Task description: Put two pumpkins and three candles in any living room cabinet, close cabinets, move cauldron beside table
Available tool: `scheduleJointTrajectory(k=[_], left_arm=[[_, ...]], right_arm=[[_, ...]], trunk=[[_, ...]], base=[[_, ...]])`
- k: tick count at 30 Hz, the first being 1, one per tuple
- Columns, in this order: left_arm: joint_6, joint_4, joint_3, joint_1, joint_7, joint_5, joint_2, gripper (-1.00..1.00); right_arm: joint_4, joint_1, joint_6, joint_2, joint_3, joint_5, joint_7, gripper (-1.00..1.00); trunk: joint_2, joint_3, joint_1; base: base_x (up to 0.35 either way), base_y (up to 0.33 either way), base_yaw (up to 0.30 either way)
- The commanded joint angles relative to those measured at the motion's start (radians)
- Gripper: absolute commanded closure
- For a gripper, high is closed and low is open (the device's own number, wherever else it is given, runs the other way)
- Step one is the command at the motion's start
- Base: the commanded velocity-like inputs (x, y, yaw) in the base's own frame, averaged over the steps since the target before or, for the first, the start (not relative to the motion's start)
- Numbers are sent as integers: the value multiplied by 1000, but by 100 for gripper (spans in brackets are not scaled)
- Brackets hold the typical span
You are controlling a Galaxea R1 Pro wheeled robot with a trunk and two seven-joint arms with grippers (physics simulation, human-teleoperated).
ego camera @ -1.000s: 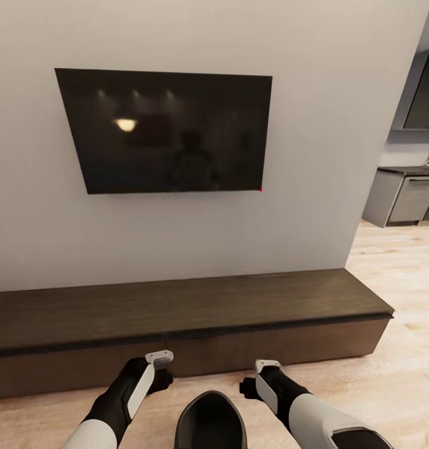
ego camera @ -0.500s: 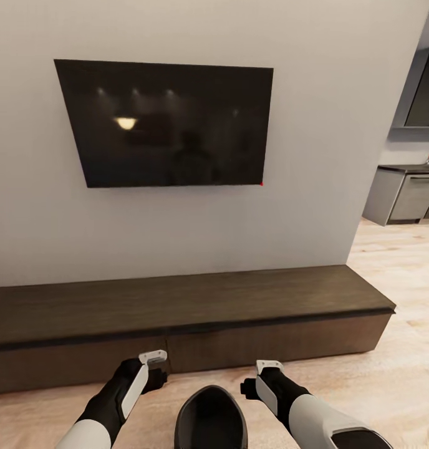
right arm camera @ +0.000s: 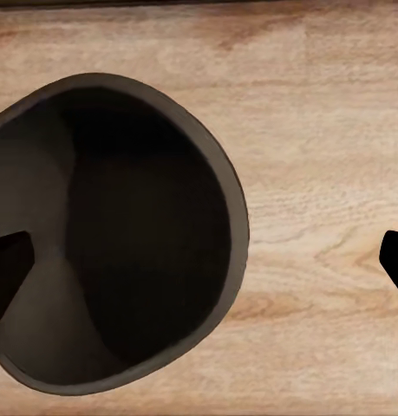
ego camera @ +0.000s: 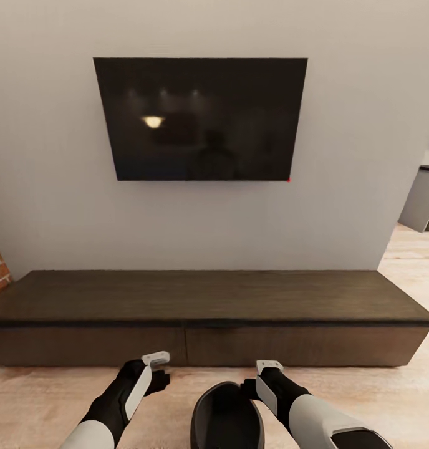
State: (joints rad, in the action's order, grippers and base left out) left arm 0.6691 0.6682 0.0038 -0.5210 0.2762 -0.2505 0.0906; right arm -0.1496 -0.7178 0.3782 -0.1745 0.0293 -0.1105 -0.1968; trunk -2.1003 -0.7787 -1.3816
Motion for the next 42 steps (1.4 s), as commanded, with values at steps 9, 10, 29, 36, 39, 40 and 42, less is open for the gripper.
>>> scheduleJointTrajectory(k=[9,10,29,36,39,40,42], left_arm=[[3,0,0,-1,7,-11,2,-100],[3,-3,0,-1,5,-12,2,-100],[-82,-56,-8,-2,4,-9,46,-100],[-87,-39,-33,-1,8,-6,84,-100],[-82,9,-38,-2,13,-6,84,-100],[-80,18,-39,-2,17,-6,84,-100],[-76,39,-39,-2,43,-6,84,-100]], right_arm=[[-2,0,4,0,3,-9,3,-100],[-3,0,3,0,3,-9,3,-100],[-4,0,-86,0,26,5,-6,-100],[-9,0,-86,0,61,4,-65,-100],[-10,0,-86,0,62,4,-76,-100],[-11,0,-85,0,63,4,-77,-100],[-12,0,-85,0,64,5,-79,-100]], trunk=[[-64,-31,-34],[-71,-35,-38],[-204,-94,-111],[-253,-116,-138],[-274,-125,-149],[-281,-129,-153],[-295,-135,-161]], base=[[-116,0,91],[-62,0,9],[-6,0,1],[0,0,0],[0,0,0],[0,0,0],[0,0,0]])
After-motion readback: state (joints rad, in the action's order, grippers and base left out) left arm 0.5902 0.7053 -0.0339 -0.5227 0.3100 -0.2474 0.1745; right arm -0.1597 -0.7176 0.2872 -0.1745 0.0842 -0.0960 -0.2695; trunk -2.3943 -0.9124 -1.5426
